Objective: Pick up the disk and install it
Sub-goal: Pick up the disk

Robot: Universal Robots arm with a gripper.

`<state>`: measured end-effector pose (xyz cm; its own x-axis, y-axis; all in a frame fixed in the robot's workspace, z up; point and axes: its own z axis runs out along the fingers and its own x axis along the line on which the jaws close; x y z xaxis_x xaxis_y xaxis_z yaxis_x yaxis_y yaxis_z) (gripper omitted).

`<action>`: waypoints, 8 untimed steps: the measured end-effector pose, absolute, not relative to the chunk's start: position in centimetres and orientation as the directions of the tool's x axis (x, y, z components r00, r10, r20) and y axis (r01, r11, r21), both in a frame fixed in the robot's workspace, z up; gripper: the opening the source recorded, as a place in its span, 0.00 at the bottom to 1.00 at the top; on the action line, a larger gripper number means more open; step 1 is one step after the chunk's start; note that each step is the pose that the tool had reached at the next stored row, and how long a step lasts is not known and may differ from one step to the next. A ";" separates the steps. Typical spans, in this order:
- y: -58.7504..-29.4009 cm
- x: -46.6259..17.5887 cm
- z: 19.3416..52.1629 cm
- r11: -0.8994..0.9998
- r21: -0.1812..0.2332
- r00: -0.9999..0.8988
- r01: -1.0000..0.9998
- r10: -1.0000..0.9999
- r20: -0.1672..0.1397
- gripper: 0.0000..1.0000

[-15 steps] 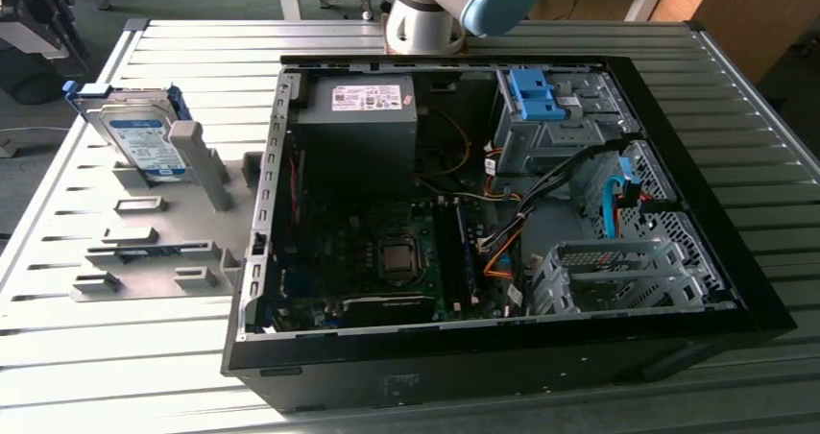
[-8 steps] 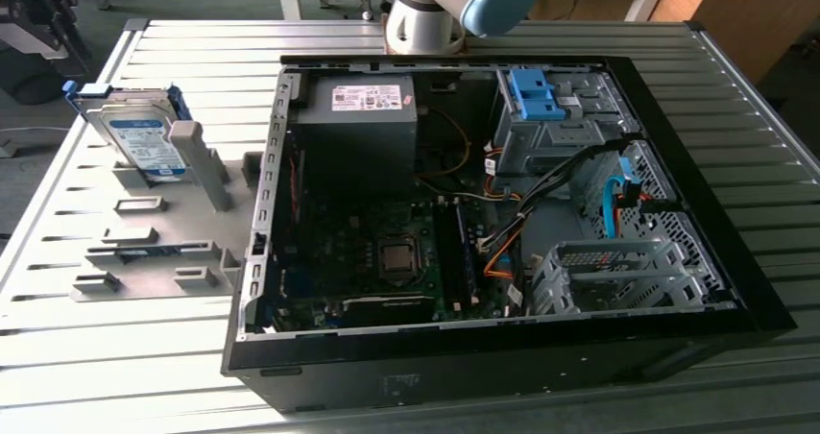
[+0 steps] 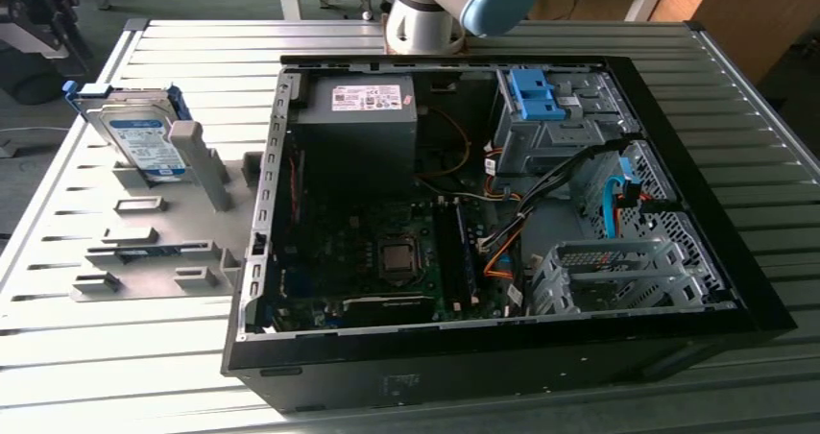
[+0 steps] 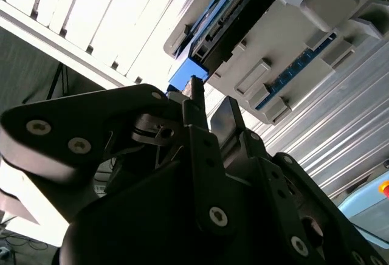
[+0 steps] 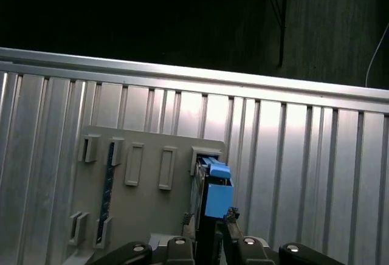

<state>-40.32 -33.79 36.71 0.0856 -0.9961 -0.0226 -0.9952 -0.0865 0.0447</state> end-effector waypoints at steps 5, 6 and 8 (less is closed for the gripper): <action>-33.7 -40.5 36.4 -0.074 0.045 0.073 -0.996 -0.997 -0.023 0.32; -33.7 -40.6 36.2 -0.073 0.045 0.072 -0.996 -0.997 -0.023 0.32; -33.7 -40.7 35.9 -0.070 0.044 0.069 -0.997 -0.997 -0.023 0.32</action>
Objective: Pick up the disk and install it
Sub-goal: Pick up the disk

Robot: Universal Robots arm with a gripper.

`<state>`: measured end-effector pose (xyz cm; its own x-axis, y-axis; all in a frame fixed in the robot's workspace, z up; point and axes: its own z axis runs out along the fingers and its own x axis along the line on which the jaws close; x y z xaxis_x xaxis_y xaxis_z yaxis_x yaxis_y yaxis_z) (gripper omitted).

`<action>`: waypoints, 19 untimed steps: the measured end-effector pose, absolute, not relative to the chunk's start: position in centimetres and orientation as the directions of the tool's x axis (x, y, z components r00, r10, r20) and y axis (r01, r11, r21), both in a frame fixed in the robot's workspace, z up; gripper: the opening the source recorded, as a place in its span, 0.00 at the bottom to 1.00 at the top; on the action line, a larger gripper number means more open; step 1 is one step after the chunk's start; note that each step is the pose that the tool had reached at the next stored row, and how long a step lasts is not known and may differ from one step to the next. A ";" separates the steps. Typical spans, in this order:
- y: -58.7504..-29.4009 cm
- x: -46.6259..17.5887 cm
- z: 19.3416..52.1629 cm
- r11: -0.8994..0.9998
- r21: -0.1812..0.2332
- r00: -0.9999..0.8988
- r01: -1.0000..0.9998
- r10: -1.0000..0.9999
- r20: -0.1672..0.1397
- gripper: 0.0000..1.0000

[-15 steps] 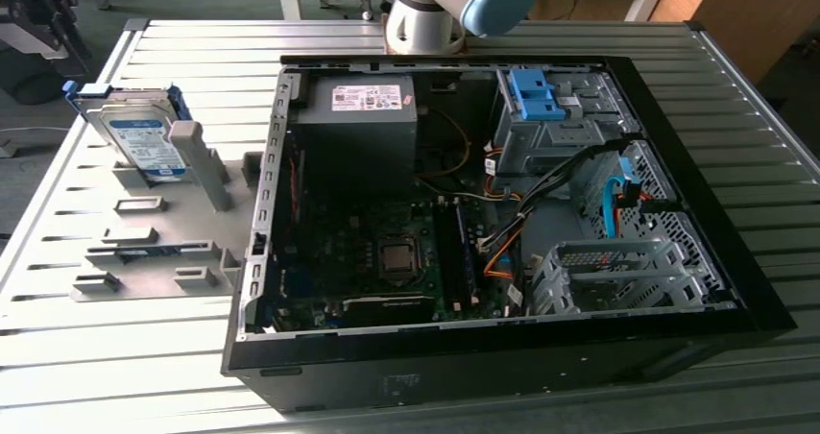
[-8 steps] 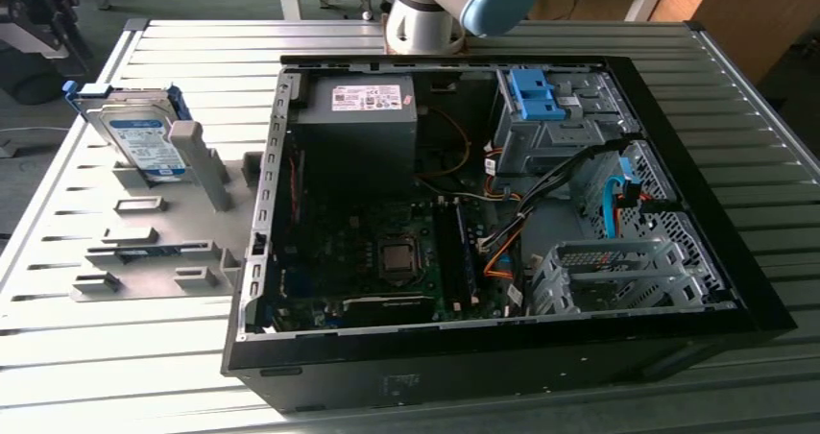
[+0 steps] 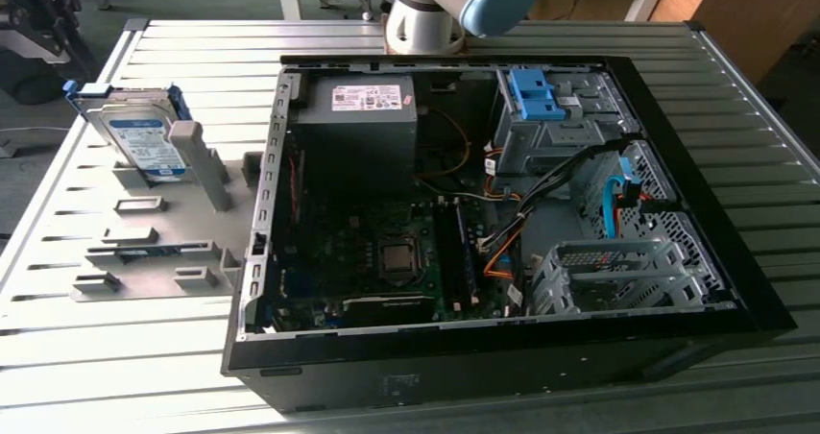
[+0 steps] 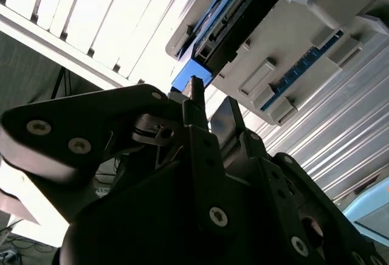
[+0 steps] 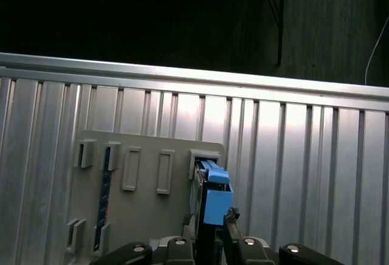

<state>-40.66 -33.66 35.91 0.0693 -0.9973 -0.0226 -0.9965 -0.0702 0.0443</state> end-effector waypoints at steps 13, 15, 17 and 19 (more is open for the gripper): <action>-33.6 -41.1 33.7 -0.062 0.044 0.061 -0.997 -0.998 -0.024 0.63; -33.5 -41.1 33.4 -0.060 0.044 0.059 -0.997 -0.998 -0.024 0.63; -33.5 -41.1 33.2 -0.058 0.044 0.057 -0.997 -0.998 -0.025 0.63; -33.5 -41.1 33.0 -0.058 0.044 0.057 -0.997 -0.998 -0.025 0.63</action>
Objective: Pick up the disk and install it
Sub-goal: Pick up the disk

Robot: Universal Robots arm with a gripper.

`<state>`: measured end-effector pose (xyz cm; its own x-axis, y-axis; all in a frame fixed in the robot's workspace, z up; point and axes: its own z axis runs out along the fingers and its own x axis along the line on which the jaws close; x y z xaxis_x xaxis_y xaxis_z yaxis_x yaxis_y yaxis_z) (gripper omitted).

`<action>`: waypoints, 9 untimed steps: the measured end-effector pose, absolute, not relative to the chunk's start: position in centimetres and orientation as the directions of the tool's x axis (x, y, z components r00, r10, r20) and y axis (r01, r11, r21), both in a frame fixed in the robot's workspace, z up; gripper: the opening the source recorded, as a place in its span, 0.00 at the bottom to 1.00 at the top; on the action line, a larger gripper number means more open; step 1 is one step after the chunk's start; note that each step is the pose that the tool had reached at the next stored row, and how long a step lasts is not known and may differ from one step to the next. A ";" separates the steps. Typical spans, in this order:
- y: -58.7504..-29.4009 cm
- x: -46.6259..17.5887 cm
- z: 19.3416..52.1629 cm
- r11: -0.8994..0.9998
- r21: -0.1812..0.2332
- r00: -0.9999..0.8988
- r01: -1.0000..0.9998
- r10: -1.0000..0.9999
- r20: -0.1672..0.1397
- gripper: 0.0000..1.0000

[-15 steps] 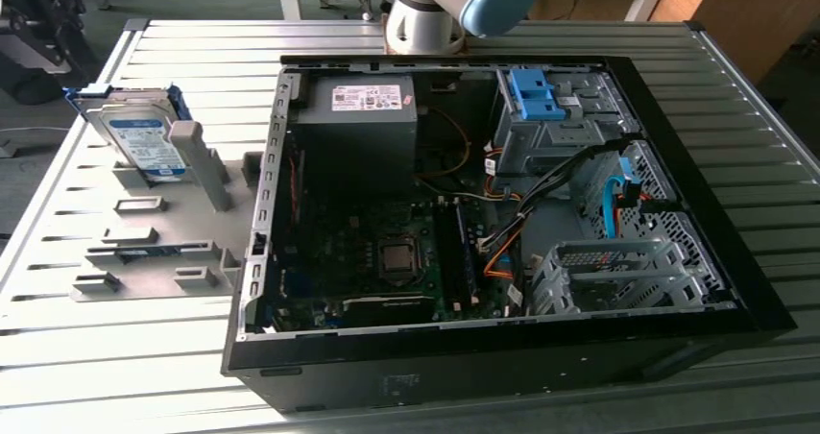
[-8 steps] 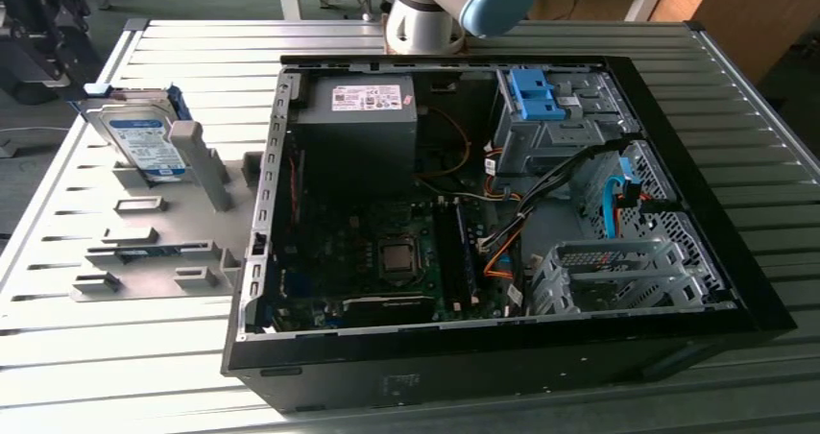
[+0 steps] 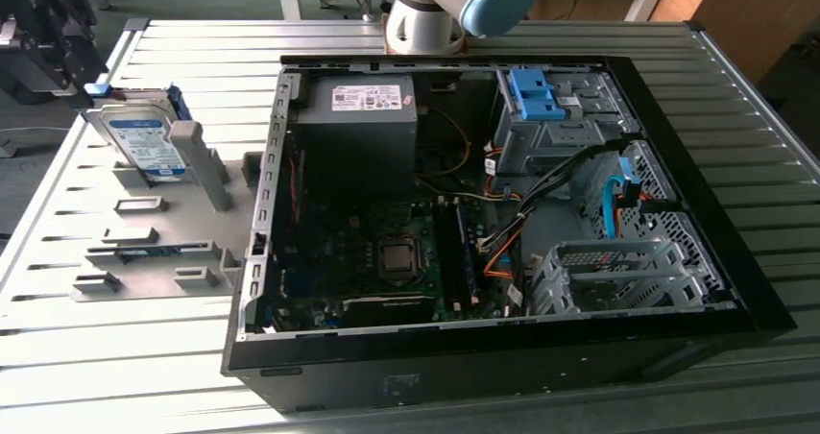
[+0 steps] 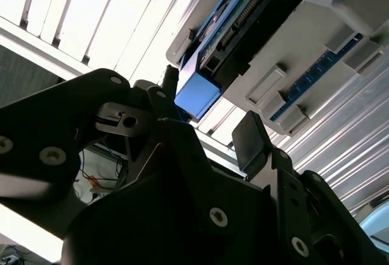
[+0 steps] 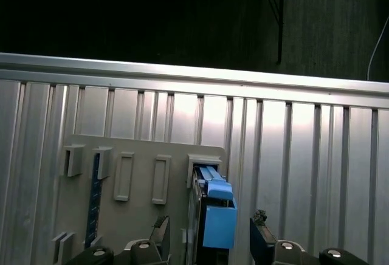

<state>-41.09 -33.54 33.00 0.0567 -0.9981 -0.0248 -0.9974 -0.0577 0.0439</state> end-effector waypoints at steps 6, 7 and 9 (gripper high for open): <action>-33.5 -41.1 32.9 -0.058 0.044 0.057 -0.997 -0.998 -0.025 0.63; -33.5 -41.1 32.9 -0.058 0.044 0.057 -0.997 -0.998 -0.025 0.63; -33.5 -41.1 32.9 -0.058 0.044 0.057 -0.997 -0.998 -0.025 0.63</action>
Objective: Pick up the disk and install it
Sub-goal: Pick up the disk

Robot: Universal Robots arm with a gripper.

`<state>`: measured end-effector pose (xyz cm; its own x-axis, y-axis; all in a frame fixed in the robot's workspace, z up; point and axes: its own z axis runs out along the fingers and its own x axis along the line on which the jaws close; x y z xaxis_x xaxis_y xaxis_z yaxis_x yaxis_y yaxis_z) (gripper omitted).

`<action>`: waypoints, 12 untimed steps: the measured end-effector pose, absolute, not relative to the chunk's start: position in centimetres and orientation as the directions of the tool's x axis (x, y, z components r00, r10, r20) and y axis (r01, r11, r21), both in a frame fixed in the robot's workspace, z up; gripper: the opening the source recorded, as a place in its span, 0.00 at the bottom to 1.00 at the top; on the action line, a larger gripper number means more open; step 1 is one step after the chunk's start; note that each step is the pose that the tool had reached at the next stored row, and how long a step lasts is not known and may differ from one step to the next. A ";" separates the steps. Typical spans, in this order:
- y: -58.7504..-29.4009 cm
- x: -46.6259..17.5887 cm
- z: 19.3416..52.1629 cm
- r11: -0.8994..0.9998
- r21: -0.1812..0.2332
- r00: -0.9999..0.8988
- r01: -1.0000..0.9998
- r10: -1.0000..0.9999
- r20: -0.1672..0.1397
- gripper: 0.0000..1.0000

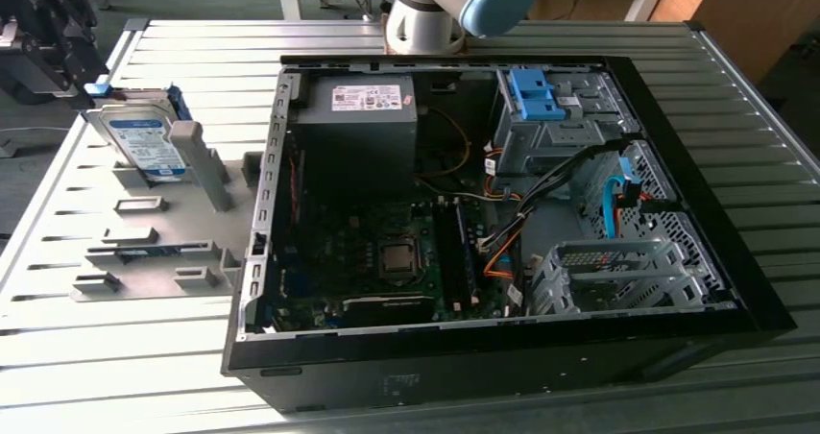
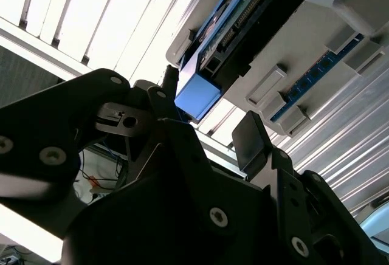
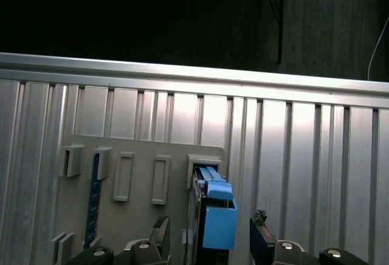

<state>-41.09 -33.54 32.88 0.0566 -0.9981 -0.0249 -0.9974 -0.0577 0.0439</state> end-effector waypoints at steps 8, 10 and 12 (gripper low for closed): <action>-33.5 -41.2 32.7 -0.058 0.035 0.057 -0.998 -0.998 -0.024 0.63; -33.5 -41.4 32.5 -0.058 0.028 0.057 -0.998 -0.998 -0.024 0.63; -33.5 -41.6 32.4 -0.058 0.023 0.057 -0.998 -0.998 -0.025 0.63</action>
